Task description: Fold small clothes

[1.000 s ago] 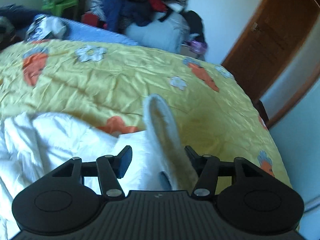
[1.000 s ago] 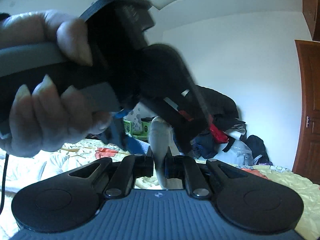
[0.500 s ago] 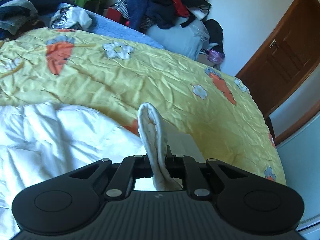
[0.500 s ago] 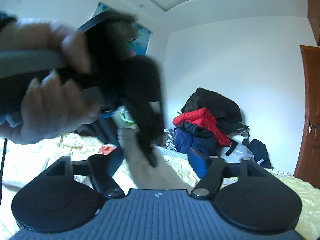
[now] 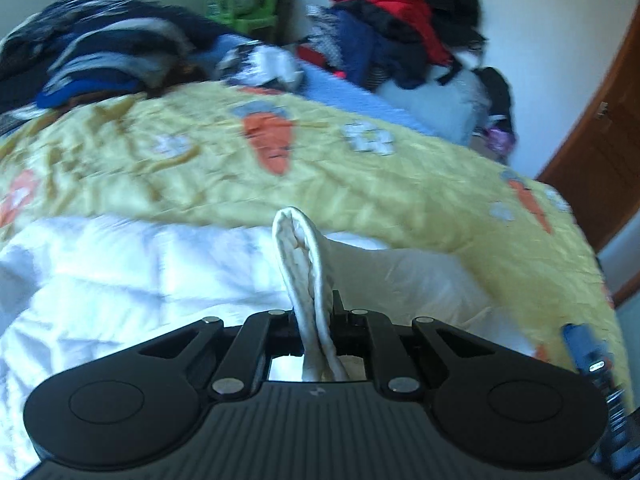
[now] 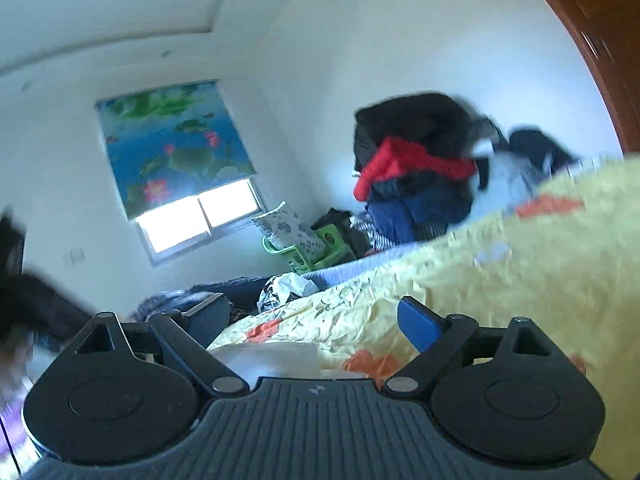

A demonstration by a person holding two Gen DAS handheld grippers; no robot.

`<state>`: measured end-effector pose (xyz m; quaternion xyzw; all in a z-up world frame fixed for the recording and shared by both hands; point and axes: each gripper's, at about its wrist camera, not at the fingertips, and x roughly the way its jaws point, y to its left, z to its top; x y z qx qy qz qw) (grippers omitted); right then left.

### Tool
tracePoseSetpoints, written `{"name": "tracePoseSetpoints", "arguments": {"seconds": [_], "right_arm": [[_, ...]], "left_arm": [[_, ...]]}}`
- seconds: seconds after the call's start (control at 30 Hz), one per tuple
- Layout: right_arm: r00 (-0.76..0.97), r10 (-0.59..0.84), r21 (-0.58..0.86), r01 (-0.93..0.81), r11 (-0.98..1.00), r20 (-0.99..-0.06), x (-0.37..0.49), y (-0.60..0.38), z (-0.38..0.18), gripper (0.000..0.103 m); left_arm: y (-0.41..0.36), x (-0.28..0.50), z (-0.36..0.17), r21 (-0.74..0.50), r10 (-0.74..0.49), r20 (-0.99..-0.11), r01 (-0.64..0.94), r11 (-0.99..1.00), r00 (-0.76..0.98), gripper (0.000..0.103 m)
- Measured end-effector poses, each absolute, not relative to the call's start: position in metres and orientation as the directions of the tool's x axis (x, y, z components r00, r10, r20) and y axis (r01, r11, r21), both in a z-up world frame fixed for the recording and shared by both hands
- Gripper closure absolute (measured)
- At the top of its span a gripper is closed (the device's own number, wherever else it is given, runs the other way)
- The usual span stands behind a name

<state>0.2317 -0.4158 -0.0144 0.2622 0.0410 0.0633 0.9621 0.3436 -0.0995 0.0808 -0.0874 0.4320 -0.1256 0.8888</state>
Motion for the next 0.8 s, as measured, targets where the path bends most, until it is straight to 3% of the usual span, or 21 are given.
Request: {"name": "tracePoseSetpoints", "arguments": {"seconds": [0.13, 0.33, 0.8], "right_arm": [[0.984, 0.161, 0.566, -0.092, 0.819, -0.074, 0.247, -0.424, -0.031, 0.012], [0.977, 0.191, 0.534, -0.11, 0.838, -0.099, 0.252, -0.416, -0.034, 0.011], [0.969, 0.212, 0.531, -0.114, 0.84, -0.127, 0.253, -0.407, -0.037, 0.011]], "left_arm": [[-0.061, 0.343, 0.071, -0.25, -0.241, -0.763, 0.07, 0.966, 0.6, 0.093], [-0.02, 0.344, 0.062, -0.222, -0.168, -0.776, -0.013, 0.975, 0.608, 0.093], [0.015, 0.345, 0.049, -0.119, -0.057, -0.812, -0.069, 0.991, 0.58, 0.093]]}}
